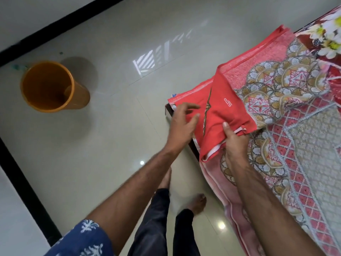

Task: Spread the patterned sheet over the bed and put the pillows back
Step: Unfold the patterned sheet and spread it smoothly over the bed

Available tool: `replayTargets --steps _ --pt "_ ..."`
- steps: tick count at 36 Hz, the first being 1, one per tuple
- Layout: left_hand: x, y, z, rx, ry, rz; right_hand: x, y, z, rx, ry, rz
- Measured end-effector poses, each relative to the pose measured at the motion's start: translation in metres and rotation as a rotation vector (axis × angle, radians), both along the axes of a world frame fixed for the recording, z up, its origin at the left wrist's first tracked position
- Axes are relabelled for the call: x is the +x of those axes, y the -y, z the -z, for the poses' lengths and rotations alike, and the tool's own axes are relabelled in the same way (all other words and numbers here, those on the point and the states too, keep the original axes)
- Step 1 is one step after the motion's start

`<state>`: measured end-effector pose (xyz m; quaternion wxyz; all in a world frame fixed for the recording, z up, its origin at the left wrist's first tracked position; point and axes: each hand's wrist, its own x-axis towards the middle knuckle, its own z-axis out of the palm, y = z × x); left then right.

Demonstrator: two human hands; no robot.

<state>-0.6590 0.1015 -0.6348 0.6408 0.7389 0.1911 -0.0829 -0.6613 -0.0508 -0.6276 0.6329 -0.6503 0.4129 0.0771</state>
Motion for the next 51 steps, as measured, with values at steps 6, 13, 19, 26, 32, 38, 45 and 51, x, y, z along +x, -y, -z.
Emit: replayTargets --steps 6,13,19,26,32,38,45,51 --pt "0.008 -0.035 0.043 0.146 -0.246 -0.037 -0.003 0.027 -0.002 0.049 -0.001 0.044" --pt "0.040 -0.037 0.045 0.349 -0.312 0.127 -0.005 0.034 0.003 0.186 -0.019 0.192" --pt "0.045 -0.027 0.043 0.421 -0.301 0.112 -0.004 0.056 -0.007 0.220 0.007 0.280" --pt "0.039 -0.022 0.040 0.625 -0.345 0.142 0.006 0.132 -0.032 0.136 0.101 0.384" --pt "0.038 -0.017 0.030 0.738 -0.303 0.144 0.013 0.201 -0.066 0.000 0.194 0.437" --pt "0.017 0.027 -0.007 0.400 0.168 0.260 0.012 0.234 -0.110 -0.024 0.181 0.358" --pt "-0.021 0.112 -0.020 0.420 0.085 0.801 0.007 0.260 -0.170 -0.189 0.264 0.178" --pt "-0.035 0.095 0.006 0.538 -0.315 0.126 -0.023 0.253 -0.159 0.049 0.148 0.073"
